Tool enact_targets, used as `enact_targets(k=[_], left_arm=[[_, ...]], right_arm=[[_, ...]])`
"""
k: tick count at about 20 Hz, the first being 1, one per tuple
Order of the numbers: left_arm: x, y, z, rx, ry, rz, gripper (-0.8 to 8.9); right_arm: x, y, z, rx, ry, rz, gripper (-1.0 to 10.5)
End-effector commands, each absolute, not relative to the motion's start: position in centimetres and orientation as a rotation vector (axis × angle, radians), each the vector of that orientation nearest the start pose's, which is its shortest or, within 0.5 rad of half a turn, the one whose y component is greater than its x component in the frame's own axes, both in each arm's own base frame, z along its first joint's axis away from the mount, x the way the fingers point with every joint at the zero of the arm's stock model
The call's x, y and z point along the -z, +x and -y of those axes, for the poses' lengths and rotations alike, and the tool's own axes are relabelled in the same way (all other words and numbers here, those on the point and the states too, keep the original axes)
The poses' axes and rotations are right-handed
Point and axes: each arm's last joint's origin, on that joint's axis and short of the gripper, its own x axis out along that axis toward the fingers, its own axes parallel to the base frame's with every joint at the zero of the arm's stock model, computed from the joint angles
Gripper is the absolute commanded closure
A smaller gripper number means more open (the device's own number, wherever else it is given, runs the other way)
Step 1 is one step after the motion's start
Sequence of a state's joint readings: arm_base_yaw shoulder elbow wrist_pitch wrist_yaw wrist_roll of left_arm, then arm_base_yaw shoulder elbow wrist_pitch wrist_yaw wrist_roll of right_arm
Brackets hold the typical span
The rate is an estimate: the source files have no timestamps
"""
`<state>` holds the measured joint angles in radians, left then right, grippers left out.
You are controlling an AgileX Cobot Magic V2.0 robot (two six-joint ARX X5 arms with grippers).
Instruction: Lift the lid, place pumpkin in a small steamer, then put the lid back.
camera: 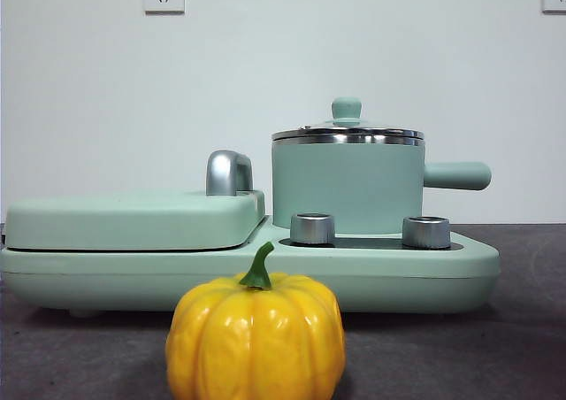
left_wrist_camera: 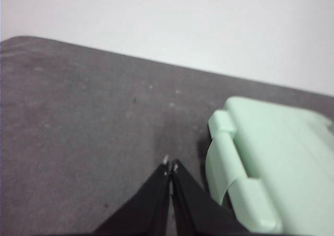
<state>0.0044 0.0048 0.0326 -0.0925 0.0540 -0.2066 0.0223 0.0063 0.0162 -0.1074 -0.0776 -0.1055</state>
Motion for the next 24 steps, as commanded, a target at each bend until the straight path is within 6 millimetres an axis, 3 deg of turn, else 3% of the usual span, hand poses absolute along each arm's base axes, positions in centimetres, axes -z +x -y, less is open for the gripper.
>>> enact_targets(k=[1,10,14,24], left_arm=[[-16.0,9.7,0.1,0.036,-0.276,-0.07,8.07],[-16.0,9.7,0.1,0.025,-0.595,-0.076,8.07],[-16.4,9.7,0.1,0.036,-0.656,-0.039,8.07],[-19.9,9.1,0.1,0.119,-0.843,0.147,8.05]], right_arm=[[-15.8,9.7,-0.4,-0.104,-0.054,-0.084,9.3],[-15.8,9.7,-0.2,-0.003,0.375,-0.092,9.3],[-16.4,9.7,-0.3,-0.025,0.515,-0.042,9.3],[-21.3,8.6,-0.4,-0.124,0.567,0.141,9.3]])
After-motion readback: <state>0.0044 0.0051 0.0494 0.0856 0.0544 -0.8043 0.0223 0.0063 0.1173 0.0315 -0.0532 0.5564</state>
